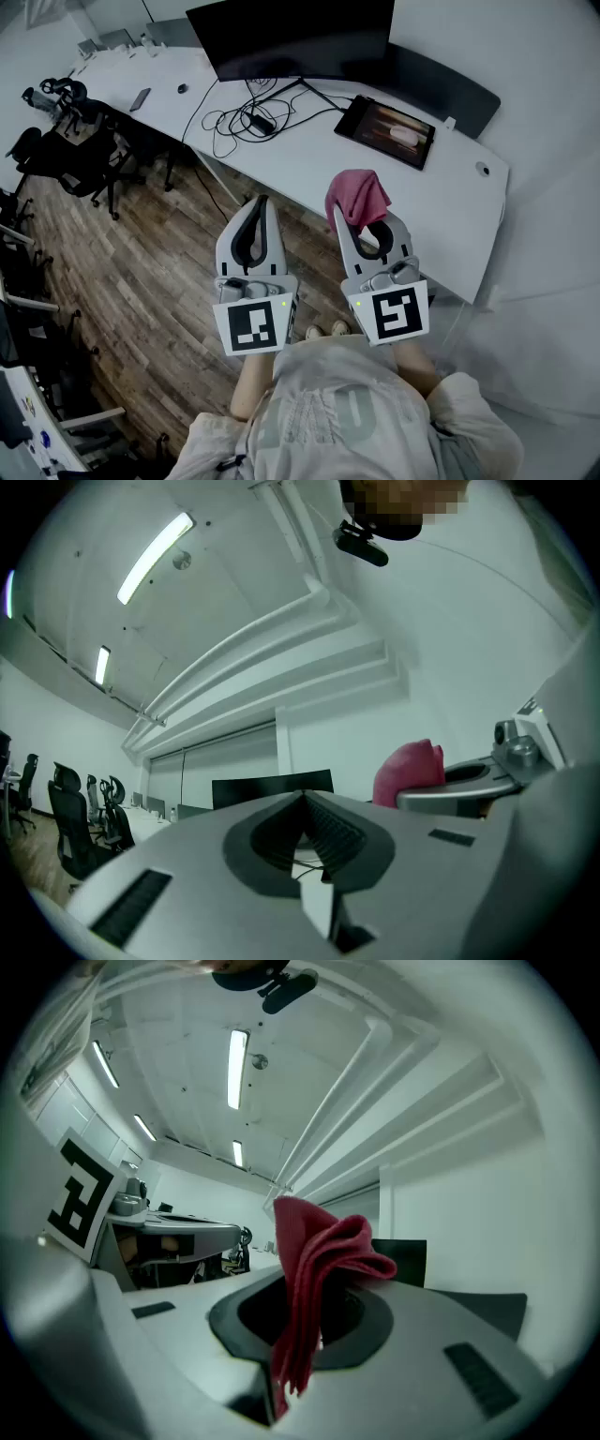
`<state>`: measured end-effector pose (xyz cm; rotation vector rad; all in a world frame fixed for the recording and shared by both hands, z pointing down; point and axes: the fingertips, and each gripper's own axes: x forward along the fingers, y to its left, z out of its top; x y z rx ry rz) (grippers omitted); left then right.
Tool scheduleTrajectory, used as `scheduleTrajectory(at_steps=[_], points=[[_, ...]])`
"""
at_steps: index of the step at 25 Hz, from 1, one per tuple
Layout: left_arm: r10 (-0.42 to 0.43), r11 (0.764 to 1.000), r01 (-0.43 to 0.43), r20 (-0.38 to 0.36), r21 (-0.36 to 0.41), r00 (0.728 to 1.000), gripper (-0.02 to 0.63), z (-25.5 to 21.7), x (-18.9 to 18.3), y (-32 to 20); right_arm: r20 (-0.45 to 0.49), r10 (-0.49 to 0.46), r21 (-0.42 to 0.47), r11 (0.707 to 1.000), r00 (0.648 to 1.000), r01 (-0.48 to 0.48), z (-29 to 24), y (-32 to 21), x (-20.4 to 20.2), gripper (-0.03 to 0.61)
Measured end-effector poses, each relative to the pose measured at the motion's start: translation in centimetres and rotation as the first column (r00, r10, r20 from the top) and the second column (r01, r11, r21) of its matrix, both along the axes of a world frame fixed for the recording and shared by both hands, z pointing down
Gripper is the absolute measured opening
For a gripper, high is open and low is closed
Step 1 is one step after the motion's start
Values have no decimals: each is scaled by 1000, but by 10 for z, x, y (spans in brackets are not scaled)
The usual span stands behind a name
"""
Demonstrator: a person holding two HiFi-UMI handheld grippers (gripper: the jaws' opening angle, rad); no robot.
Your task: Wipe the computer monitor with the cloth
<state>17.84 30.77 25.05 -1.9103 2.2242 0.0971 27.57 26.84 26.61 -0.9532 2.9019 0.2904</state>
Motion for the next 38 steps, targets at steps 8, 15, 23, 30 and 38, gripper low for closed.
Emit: scheduleTrajectory(at_steps=[8,15,23,30,38], points=[[-8,1000,8,6,0,1000,15,-2,-11,3,-8,11,11,1000,1000,-11,-3,0,-5,54],[-18,1000,19,14,-16,1000,15,8,-31,10,11,11,-7,1000,1000,-11,2,1,-15,54],[-10,1000,11,19,-28,1000,15,22,-68,-4,26,25,9,1000,999,-25,2,-15,-39,54],[-4,1000,4,37,-9,999,15,31,-106,-69,33,18,113,993,999,-21,-3,-86,-76,54],[-25,1000,25,51,12,998,15,-1,-184,-203,70,-31,106,994,997,23,-33,-215,-160,54]])
